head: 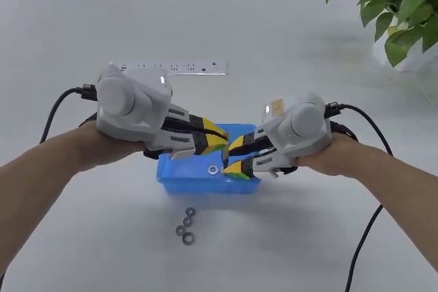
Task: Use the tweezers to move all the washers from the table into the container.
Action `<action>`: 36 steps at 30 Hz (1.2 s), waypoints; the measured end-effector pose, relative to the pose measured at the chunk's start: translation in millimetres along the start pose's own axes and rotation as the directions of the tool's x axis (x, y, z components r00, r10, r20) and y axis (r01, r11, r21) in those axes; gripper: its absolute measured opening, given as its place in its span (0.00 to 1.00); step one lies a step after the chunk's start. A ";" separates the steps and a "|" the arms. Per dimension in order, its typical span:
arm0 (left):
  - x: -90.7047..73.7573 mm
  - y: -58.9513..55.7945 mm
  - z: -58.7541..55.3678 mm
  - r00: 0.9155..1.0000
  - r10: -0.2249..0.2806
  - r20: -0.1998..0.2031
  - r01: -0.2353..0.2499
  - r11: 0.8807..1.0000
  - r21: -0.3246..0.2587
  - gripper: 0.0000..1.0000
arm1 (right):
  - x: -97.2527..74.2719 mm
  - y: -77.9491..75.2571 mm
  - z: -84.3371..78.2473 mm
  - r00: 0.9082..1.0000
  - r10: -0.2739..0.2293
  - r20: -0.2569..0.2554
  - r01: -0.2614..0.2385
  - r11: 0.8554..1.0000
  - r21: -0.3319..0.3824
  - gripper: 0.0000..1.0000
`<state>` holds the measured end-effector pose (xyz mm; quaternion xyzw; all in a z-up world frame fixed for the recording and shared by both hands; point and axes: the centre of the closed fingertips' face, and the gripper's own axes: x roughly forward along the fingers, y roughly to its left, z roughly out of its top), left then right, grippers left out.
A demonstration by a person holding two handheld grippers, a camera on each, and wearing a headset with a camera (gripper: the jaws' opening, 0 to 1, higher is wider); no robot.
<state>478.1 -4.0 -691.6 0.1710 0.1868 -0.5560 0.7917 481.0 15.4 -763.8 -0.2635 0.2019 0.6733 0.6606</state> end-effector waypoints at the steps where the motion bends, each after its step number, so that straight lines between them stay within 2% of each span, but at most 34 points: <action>1: -0.4 0.3 0.3 1.000 0.002 -0.001 -0.002 1.000 0.001 0.06 | -0.6 -0.1 0.0 1.000 -0.002 -0.001 0.002 1.000 0.001 0.22; 13: -12.8 0.0 6.7 1.000 0.027 0.000 -0.027 1.000 -0.009 0.06 | -16.2 4.6 9.0 0.999 -0.037 0.015 0.036 0.999 0.032 0.28; 21: -26.5 0.9 13.3 0.998 0.056 0.004 -0.056 0.998 -0.014 0.06 | -33.8 8.5 11.6 0.997 -0.076 0.017 0.075 0.996 0.057 0.33; 36: -46.6 -11.6 22.2 0.997 0.074 -0.002 -0.074 0.997 -0.004 0.06 | -60.7 23.0 8.5 0.991 -0.137 0.002 0.136 0.985 0.110 0.50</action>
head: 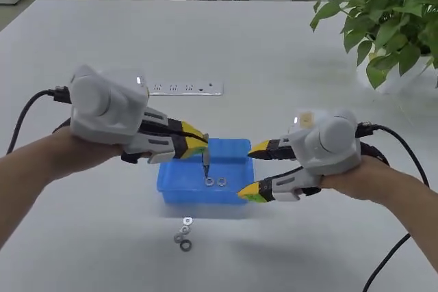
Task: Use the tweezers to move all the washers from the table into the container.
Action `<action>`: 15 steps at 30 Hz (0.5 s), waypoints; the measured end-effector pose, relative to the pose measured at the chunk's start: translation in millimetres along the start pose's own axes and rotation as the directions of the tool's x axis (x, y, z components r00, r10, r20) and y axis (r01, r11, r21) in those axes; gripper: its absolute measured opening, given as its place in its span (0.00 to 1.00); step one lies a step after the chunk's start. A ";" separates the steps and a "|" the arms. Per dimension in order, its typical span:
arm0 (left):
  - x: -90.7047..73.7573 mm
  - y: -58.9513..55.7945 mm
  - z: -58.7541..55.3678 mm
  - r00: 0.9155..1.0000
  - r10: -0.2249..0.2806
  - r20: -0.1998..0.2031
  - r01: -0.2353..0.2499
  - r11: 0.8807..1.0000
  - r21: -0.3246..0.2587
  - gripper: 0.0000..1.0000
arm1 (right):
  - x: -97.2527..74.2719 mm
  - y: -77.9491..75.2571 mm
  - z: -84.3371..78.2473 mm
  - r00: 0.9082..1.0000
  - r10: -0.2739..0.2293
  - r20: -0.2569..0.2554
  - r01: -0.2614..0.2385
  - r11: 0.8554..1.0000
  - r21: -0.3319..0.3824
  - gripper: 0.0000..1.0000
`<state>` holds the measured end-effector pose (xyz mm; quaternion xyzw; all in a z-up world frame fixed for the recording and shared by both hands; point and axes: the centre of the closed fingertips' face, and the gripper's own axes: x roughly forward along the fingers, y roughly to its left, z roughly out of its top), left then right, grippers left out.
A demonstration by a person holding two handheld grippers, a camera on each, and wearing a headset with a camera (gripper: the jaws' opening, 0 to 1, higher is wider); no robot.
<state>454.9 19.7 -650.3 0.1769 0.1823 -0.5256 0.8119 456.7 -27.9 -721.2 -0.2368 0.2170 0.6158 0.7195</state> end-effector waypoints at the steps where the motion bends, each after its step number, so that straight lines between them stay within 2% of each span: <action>1: -0.9 -0.9 0.4 1.000 0.001 0.000 -0.001 1.000 -0.002 0.06 | -1.5 0.9 0.1 1.000 -0.002 0.002 0.002 1.000 0.004 0.51; 7: -9.2 -9.5 0.3 1.000 0.006 -0.001 -0.006 1.000 -0.018 0.05 | -10.4 8.2 0.1 1.000 -0.022 0.008 0.022 0.999 0.025 0.55; 15: -21.0 -21.5 1.1 1.000 0.016 -0.001 -0.016 1.000 -0.012 0.05 | -18.6 18.0 -3.2 0.999 -0.042 0.017 0.041 0.998 0.046 0.64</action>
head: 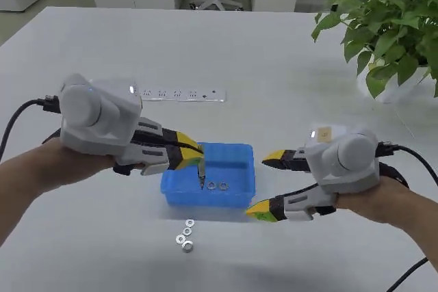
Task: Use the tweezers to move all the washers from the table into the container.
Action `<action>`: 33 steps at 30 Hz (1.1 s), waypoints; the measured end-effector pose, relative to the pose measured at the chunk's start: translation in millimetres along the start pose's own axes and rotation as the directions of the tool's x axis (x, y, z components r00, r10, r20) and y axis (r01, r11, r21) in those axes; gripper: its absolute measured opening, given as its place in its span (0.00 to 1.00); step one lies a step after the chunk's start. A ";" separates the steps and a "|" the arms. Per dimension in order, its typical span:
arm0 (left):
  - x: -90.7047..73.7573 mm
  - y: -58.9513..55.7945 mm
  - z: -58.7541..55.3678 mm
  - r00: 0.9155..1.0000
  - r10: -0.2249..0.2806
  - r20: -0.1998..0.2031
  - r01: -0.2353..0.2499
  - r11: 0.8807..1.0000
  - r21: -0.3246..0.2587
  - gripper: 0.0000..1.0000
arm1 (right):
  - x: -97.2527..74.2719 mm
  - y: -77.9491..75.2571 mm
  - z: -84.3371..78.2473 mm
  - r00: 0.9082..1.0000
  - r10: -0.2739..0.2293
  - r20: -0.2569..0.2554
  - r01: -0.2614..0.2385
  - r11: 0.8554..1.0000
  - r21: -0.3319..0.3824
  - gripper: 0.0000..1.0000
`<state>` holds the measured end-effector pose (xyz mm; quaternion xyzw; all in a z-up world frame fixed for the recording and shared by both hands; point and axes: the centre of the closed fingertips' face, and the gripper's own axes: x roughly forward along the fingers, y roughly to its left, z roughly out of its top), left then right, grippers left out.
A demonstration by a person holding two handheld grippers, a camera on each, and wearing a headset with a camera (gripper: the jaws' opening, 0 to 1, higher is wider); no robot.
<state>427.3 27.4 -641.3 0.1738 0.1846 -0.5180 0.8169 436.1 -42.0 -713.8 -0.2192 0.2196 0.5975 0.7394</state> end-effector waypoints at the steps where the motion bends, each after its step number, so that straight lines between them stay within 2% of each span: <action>1: -1.8 -1.1 -0.3 1.000 0.001 0.001 -0.001 1.000 -0.002 0.05 | -1.0 0.6 -0.5 1.000 -0.004 0.002 0.004 1.000 0.007 0.66; 16: -9.4 -23.3 -10.3 1.000 -0.003 -0.003 0.003 1.000 -0.007 0.06 | -9.5 11.7 -3.7 0.998 -0.041 0.039 0.039 0.998 0.044 0.82; 29: -11.4 -40.3 -23.8 1.000 -0.013 0.000 0.013 1.000 -0.025 0.06 | -9.3 22.1 -11.3 0.998 -0.051 0.032 0.049 0.997 0.067 1.00; 33: -10.8 -44.1 -28.6 1.000 -0.012 -0.002 0.012 1.000 -0.026 0.06 | -9.3 26.8 -13.1 0.998 -0.044 0.037 0.041 0.996 0.076 1.00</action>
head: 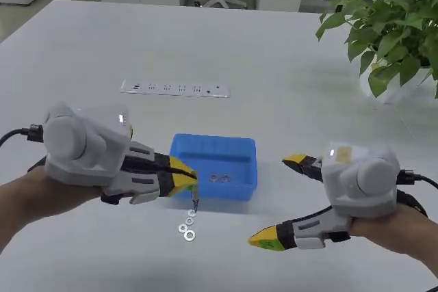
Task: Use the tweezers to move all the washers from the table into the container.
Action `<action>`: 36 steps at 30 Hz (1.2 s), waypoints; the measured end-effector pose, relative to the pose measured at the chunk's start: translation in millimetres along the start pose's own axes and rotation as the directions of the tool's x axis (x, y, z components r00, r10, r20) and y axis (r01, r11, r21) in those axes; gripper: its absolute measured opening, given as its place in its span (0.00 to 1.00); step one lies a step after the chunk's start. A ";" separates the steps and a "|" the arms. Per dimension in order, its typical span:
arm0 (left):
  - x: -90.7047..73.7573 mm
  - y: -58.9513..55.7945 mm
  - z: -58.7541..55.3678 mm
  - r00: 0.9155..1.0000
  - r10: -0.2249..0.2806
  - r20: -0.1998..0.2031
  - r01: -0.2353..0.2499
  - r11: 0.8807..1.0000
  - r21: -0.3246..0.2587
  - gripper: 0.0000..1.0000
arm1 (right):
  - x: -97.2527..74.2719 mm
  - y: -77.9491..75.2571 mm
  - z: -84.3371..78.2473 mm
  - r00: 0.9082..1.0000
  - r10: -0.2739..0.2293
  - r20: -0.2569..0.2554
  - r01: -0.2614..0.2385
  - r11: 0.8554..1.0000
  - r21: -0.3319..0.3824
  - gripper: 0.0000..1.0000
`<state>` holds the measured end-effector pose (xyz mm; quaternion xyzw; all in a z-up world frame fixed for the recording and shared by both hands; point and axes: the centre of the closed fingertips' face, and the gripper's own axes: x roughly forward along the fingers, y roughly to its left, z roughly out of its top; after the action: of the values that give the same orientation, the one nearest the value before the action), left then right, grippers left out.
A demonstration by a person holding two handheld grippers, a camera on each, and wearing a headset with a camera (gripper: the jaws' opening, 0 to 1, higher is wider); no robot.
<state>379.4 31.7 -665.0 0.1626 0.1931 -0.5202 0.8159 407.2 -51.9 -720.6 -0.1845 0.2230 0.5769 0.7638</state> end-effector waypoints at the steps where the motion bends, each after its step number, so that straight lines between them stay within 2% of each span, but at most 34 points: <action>1: 0.4 -1.8 -1.7 1.000 -0.002 -0.002 0.002 1.000 -0.001 0.06 | -0.1 0.9 -0.6 1.000 0.000 0.000 0.000 1.000 0.000 1.00; 12: 1.3 -11.2 -15.1 1.000 -0.006 -0.009 0.006 1.000 -0.018 0.05 | 0.5 12.7 -12.4 1.000 0.021 -0.023 -0.021 1.000 0.014 1.00; 21: 5.0 -17.7 -23.9 1.000 -0.018 -0.019 0.017 0.999 -0.028 0.05 | 2.2 17.8 -14.9 0.999 0.027 -0.027 -0.027 0.999 0.023 1.00; 27: 7.4 -17.0 -32.2 0.999 -0.024 -0.029 0.023 0.999 -0.033 0.06 | 3.1 20.0 -17.4 0.999 0.032 -0.033 -0.031 0.999 0.028 1.00; 36: 9.2 -16.5 -38.8 0.999 -0.027 -0.026 0.026 0.999 -0.044 0.06 | 3.0 21.7 -19.2 0.999 0.034 -0.038 -0.033 0.999 0.032 1.00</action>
<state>362.3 35.9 -704.4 0.1491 0.2172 -0.5244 0.8097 384.6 -54.1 -738.8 -0.1797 0.2501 0.5823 0.7524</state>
